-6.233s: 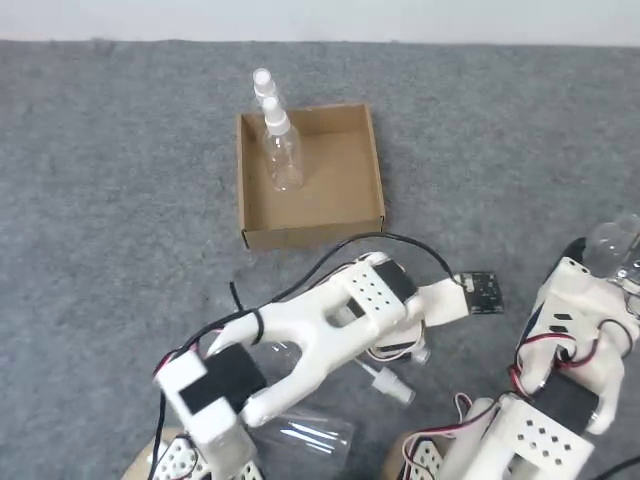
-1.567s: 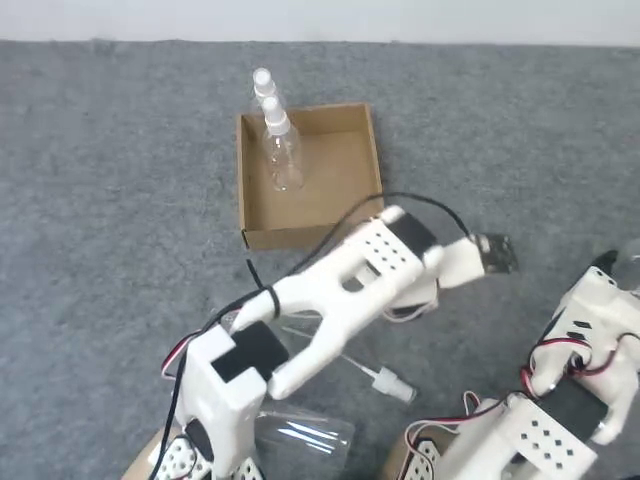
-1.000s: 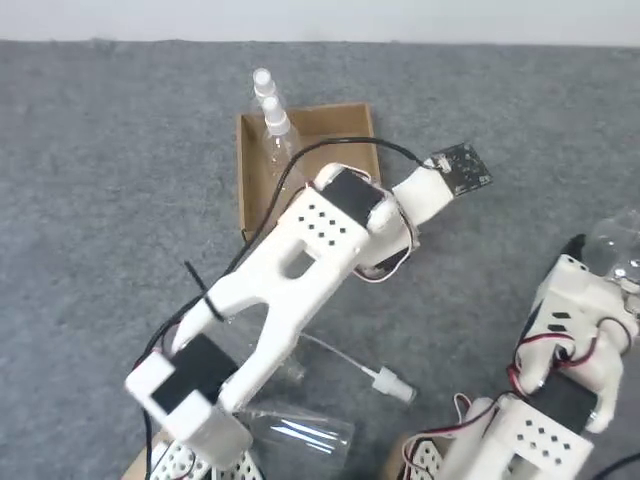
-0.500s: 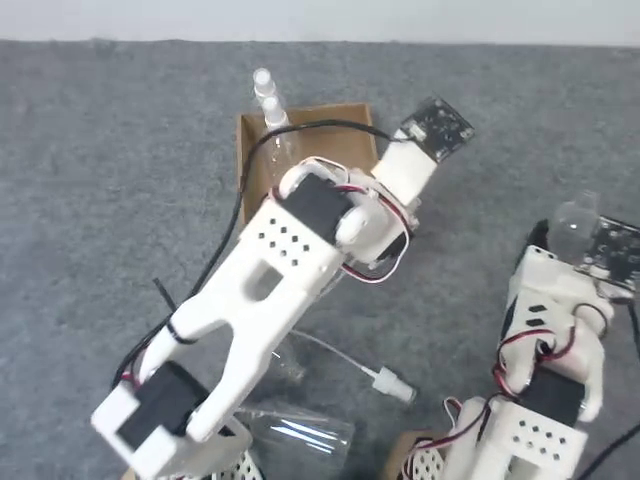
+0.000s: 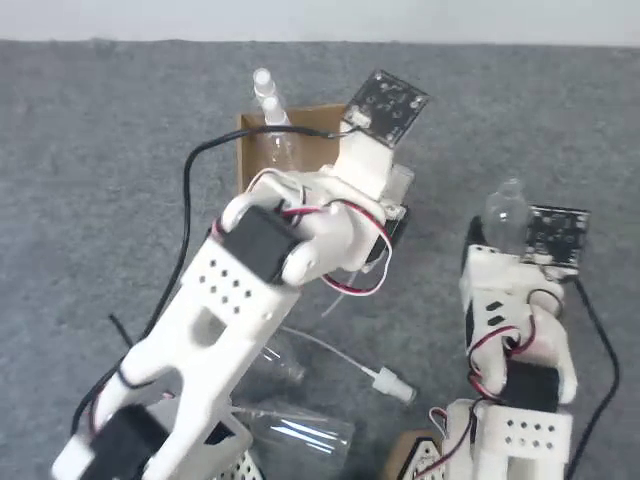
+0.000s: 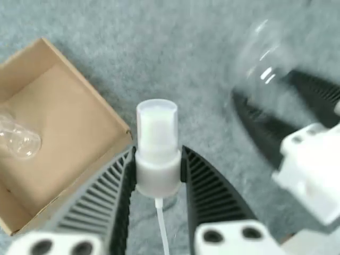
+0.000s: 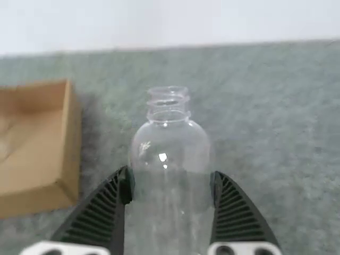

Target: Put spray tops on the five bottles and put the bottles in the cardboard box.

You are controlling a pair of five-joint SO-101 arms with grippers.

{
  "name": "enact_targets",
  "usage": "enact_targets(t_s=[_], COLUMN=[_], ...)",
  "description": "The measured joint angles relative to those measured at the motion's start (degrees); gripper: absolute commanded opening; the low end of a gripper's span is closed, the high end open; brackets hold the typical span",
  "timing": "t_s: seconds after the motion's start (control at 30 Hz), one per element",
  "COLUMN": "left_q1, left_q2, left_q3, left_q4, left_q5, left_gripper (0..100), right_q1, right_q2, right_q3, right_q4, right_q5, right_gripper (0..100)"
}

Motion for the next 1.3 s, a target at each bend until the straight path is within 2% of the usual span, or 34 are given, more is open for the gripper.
enact_targets(t_s=[0.3,0.63,1.1,1.3], left_q1=[-6.9,-12.9,-24.7,-26.8], left_q2=[-15.3,-28.6,-38.7,-43.3], left_q3=[13.9,28.0,37.3,42.5], left_q4=[-13.9,-29.5,-40.6,-45.9], left_q5=[9.0,17.1,29.8,30.5], left_gripper=[1,1,1,1], right_q1=[-9.9,-16.5,-24.5,-27.4], right_q2=[0.0,0.0,0.0,0.0], right_q3=[1.5,1.8,15.8,19.6], right_q4=[0.0,-0.7,-21.8,-27.1], right_q5=[0.0,0.0,0.0,0.0], right_gripper=[6.6,6.6,6.2,6.2])
